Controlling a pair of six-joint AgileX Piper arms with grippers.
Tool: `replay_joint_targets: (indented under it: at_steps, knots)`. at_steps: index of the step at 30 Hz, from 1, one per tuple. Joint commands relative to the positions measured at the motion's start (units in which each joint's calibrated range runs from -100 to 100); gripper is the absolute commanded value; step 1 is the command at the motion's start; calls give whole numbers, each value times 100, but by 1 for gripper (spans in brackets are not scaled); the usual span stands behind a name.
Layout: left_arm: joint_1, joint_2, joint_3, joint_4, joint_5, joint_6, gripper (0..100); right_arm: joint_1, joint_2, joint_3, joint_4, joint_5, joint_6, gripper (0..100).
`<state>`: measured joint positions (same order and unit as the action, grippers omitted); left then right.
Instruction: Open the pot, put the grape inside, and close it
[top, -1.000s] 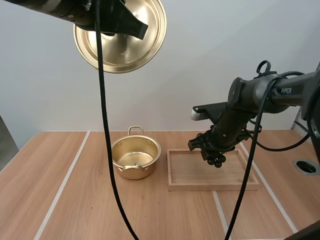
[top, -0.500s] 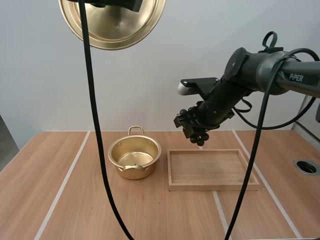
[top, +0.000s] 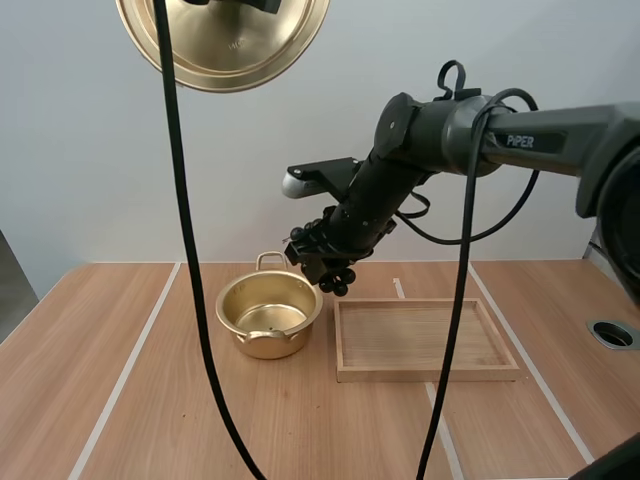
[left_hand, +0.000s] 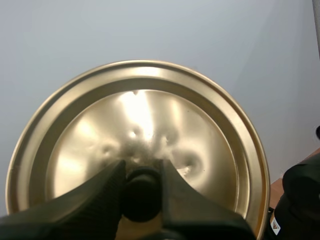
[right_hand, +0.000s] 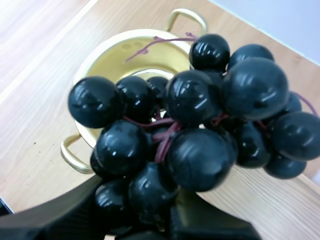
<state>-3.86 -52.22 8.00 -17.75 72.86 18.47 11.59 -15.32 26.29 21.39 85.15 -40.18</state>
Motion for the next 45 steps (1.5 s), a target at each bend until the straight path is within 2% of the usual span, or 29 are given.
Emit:
replay_joint_targets:
  at_steps: [1,16,24,45]
  knots:
    - [-18,-41,-51,-83,-127,-47,0,119,163,-171,33,0,-98,0]
    - [-18,-41,-51,85,-127,-47,0,538,1286,-827,56,-6,-189,0]
    - [-18,-41,-51,278,-127,-47,0,553,1758,-1155,134,-4,-271,0]
    - [-18,-41,-51,341,-127,-47,0,553,2621,-1205,229,-131,-416,0]
